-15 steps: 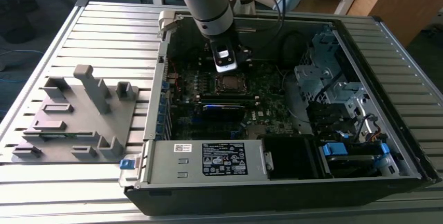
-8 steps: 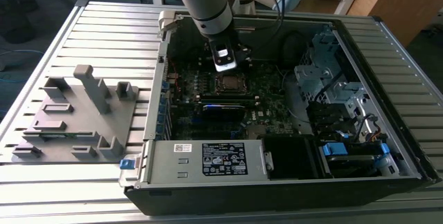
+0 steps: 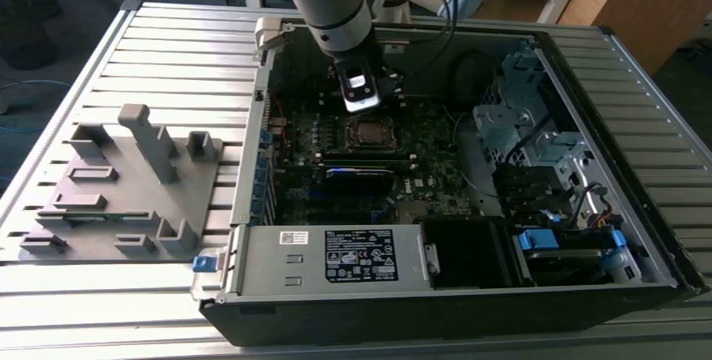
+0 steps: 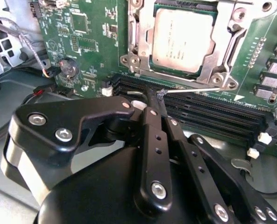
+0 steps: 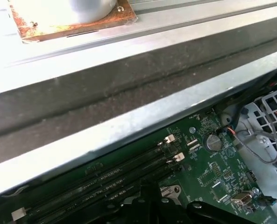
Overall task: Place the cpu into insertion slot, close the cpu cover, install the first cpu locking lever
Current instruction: 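Close the cpu cover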
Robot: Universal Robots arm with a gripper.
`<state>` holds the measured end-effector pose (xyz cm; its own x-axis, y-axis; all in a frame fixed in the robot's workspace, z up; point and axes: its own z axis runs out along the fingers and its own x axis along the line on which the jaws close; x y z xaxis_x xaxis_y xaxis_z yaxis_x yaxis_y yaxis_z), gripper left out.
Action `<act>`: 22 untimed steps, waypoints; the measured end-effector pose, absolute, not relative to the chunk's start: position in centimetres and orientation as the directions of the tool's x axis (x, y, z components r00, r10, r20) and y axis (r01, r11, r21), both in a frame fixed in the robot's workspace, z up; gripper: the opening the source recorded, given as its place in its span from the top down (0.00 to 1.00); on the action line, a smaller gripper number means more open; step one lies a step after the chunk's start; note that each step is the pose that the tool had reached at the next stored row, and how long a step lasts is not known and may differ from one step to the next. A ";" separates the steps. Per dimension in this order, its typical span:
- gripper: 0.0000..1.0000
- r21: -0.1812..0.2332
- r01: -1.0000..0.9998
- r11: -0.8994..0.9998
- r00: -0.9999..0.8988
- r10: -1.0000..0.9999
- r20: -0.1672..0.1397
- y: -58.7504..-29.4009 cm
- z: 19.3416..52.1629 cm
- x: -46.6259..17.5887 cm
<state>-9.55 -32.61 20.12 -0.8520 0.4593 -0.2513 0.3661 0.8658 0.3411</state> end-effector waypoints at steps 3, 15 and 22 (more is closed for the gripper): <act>0.90 0.347 0.361 0.866 -0.848 0.459 -0.265 -32.6 20.1 -10.0; 0.90 0.350 0.404 0.845 -0.819 0.505 -0.272 -32.6 19.4 -10.4; 0.90 0.350 0.426 0.834 -0.806 0.525 -0.273 -32.6 19.2 -10.4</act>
<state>-10.43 -32.60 19.21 -0.8059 0.5255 -0.2726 0.4257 0.8344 0.3501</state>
